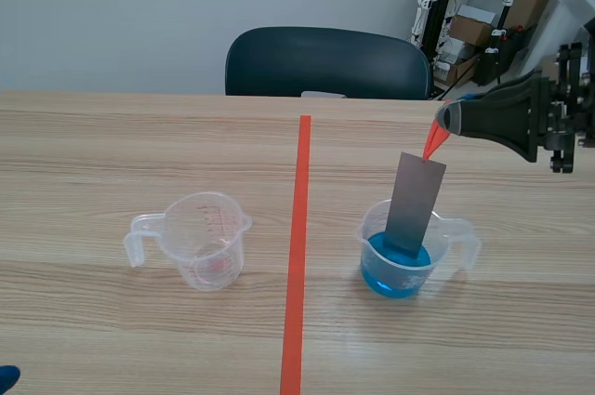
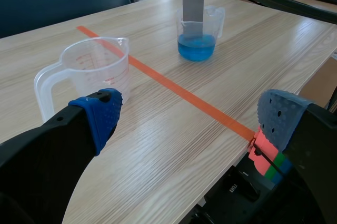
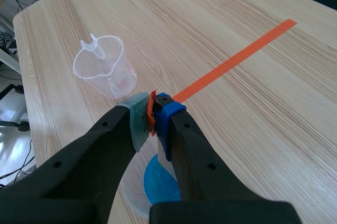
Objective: Do the redox reaction experiment. lower the plate into the blue solution
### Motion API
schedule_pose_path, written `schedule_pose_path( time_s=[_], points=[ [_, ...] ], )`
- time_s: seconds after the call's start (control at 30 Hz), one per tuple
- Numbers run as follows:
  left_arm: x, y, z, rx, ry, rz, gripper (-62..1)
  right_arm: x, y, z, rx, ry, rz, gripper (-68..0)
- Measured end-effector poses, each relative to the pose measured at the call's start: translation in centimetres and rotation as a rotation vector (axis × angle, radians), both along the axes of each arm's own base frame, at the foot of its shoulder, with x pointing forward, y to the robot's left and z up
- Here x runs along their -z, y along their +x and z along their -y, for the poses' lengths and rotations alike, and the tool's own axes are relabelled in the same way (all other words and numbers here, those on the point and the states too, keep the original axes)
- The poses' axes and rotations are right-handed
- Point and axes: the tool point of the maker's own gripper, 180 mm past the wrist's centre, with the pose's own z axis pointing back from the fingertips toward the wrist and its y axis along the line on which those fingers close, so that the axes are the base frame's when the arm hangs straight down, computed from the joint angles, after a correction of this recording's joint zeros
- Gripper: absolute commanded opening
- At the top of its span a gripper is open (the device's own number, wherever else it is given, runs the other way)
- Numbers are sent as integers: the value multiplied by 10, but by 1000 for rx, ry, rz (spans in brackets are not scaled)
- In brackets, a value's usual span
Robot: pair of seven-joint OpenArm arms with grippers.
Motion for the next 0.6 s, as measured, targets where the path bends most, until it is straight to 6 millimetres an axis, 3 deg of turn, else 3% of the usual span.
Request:
schedule_pose_path(
  time_s=[0.27, 0.6],
  points=[
    [-5, -20, -12, -21, -59, 67, -69, 15, 1, -2, 5, -9, -19, -673],
    [-11, -17, -14, -27, -63, 120, -69, 20, -1, -13, -18, 5, -13, -673]
  ],
)
